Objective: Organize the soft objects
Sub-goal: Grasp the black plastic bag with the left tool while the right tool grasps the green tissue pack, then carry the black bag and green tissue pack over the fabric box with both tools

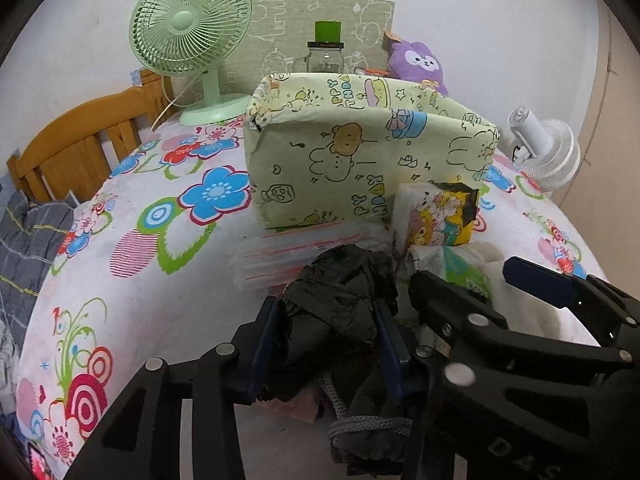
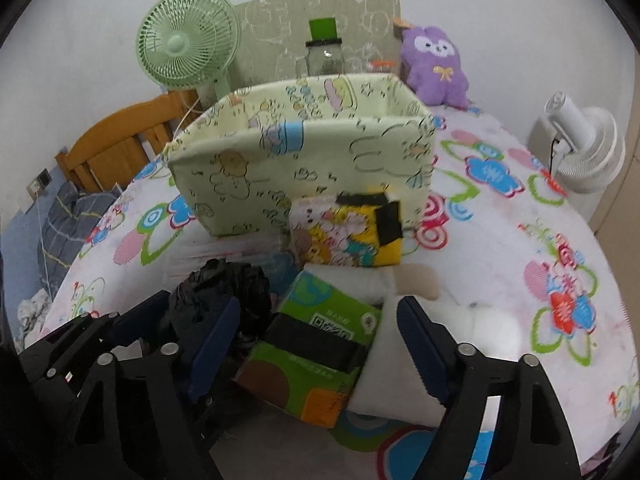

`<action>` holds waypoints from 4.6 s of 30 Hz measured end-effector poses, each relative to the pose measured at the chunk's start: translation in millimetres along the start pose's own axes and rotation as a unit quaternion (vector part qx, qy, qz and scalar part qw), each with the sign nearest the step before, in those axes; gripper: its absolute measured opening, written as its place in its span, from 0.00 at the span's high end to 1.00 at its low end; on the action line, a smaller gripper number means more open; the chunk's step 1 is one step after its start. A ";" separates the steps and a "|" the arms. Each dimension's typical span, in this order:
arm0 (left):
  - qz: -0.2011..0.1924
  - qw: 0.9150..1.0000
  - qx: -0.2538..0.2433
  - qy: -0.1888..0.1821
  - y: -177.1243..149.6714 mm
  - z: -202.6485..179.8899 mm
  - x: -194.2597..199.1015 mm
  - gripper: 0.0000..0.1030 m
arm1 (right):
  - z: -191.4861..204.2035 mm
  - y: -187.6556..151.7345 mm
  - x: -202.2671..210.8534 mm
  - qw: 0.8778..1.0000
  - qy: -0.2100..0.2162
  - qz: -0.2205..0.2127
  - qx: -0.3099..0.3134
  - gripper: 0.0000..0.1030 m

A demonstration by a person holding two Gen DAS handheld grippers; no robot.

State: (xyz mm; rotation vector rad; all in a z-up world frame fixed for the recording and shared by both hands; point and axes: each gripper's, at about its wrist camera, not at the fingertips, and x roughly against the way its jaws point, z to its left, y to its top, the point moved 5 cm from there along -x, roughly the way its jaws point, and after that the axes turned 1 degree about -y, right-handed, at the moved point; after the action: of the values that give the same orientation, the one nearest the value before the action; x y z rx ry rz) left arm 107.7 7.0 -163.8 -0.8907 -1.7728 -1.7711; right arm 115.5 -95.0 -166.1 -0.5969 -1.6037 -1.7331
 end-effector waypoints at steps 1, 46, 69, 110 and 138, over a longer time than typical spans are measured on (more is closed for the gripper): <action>0.000 1.000 0.001 0.000 0.1 0.7 0.1 0.55 | 0.3 -0.2 -1.0 1.000 0.000 0.002 -0.003 0.22; -0.046 0.999 -0.006 0.017 26.6 -14.4 34.3 0.60 | 1.7 24.3 35.4 0.999 0.025 -0.040 -0.016 0.58; -0.127 0.992 -0.006 0.018 74.3 -25.6 103.4 0.60 | 8.5 73.1 116.1 0.992 0.014 -0.128 0.008 0.58; -0.120 0.993 0.008 0.019 148.1 -18.4 38.4 0.60 | -10.3 151.0 48.1 0.992 0.026 -0.125 -0.010 0.58; -0.041 0.999 0.014 0.006 161.0 -7.2 -66.4 0.58 | -23.8 167.1 -57.7 0.998 0.002 -0.060 -0.011 0.58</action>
State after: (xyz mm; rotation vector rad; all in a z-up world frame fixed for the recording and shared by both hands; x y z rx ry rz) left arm 269.2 -15.4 -102.2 -0.8039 -1.8460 -1.7945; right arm 280.8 -107.8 -100.3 -0.5163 -1.6492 -1.8407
